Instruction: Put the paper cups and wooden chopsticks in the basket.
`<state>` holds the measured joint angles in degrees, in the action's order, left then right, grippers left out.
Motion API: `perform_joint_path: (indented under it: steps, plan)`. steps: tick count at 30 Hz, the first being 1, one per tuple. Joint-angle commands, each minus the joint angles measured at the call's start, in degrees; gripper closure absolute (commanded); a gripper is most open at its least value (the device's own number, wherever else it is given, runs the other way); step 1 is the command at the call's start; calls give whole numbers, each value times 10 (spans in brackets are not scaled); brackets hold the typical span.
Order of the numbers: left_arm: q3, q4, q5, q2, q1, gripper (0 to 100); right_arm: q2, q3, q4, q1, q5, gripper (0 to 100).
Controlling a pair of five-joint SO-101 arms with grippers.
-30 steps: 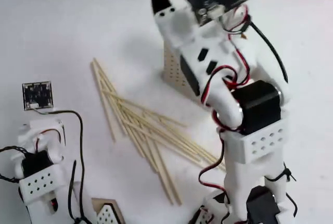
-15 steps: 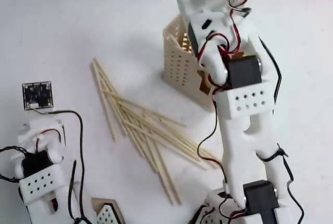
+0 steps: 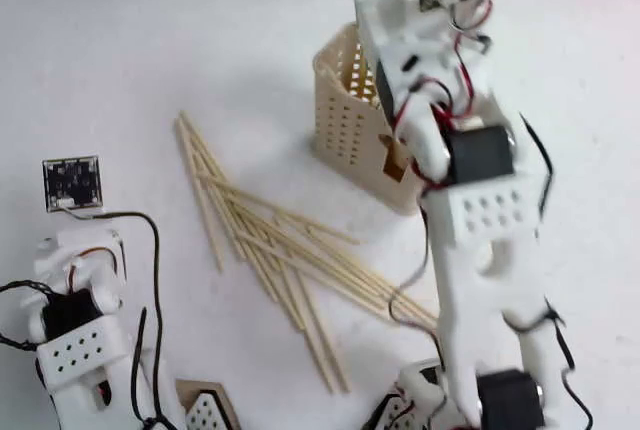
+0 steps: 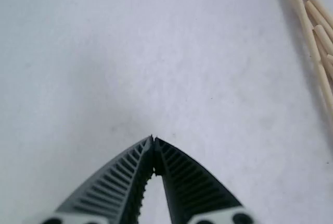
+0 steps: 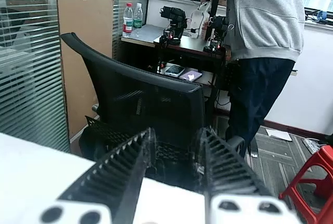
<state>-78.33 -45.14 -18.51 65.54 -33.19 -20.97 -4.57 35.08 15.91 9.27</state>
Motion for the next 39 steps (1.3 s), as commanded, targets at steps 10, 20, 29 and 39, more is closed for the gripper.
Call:
perform_joint_path:
  steps: [10, 20, 29, 39]
  plan:
    - [43, -6, 1, 8, 17, 976, -202, 132, 318, -7, 36, 947]
    - [265, -188, -25, -2, 56, 899, -368, 455, 260, -7, 88, 947]
    - [449, -266, 6, -269, 141, 893, -535, 695, 129, -37, 72, 947]
    - [634, -265, 142, -601, 208, 759, -696, 786, 80, -114, 8, 946]
